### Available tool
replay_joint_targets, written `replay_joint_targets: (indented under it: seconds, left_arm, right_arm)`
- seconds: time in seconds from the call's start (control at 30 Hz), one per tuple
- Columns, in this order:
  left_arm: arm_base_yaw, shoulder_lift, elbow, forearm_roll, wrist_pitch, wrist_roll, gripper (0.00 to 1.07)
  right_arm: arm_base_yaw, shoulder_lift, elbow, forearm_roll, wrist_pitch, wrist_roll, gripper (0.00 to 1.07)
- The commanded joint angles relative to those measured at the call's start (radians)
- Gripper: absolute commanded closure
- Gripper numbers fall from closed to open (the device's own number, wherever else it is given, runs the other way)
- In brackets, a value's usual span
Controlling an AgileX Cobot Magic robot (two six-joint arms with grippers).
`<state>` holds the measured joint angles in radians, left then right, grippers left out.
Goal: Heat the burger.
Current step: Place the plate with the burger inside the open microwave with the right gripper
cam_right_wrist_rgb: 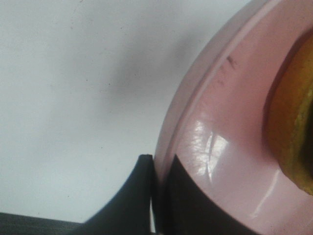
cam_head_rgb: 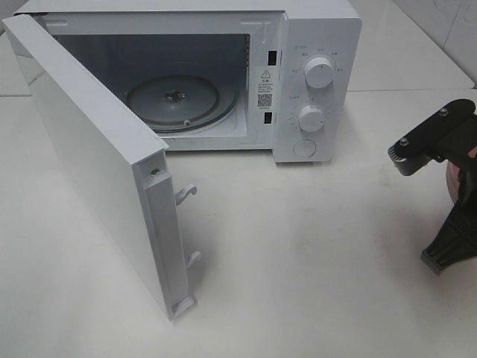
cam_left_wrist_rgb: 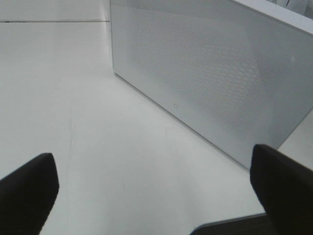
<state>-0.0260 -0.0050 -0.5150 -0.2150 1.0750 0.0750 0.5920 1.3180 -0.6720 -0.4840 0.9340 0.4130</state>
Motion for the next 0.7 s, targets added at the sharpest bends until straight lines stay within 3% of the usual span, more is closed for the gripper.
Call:
replay_joint_targets:
  seconds: [0.03,0.43,0.7]
  left_arm:
    - [-0.002,-0.016,-0.001,-0.003,-0.009,0.003,0.07]
    - [-0.002,-0.016,-0.001,-0.003,-0.009,0.003,0.07]
    - [-0.002,-0.016,-0.001,-0.003,-0.009,0.003,0.07]
  right_arm:
    - [0.043,-0.038,0.004,-0.056,0.062,-0.033,1.07]
    - [0.209,-0.101,0.011,-0.055,0.130,-0.063,1.07]
    - [0.376,-0.125,0.011,-0.055,0.167,-0.101,1.07]
